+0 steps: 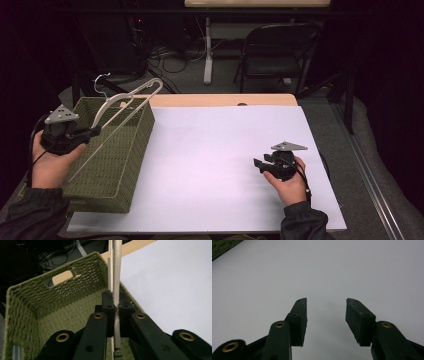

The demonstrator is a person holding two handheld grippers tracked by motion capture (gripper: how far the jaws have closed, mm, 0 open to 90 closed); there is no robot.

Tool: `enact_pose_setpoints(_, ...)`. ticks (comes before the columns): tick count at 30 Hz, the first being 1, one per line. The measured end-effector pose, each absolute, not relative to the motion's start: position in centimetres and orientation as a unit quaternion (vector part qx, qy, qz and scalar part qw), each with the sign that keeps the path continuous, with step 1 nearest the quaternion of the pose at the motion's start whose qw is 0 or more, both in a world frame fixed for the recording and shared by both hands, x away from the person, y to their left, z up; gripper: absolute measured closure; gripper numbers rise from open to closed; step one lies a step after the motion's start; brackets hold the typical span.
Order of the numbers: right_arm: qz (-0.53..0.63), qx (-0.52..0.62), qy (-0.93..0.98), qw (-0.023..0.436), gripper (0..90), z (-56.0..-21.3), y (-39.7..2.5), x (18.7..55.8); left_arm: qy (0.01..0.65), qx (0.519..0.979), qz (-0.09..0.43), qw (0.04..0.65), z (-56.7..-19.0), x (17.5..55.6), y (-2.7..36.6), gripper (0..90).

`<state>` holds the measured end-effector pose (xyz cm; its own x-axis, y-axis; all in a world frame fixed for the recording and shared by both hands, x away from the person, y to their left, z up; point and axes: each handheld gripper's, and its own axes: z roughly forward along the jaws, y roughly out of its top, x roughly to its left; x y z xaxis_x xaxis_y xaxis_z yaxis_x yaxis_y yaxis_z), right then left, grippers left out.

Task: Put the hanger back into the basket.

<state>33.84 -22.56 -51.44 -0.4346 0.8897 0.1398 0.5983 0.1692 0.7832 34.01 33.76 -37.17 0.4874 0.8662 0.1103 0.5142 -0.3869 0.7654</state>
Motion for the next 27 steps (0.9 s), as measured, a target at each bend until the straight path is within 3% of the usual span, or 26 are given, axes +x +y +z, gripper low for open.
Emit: enact_pose_setpoints(27,0.399,0.504,0.744,0.184,51.1,-51.6,-22.4,33.9,0.422,0.810,0.245,0.326,-39.0,34.2,40.9,87.0)
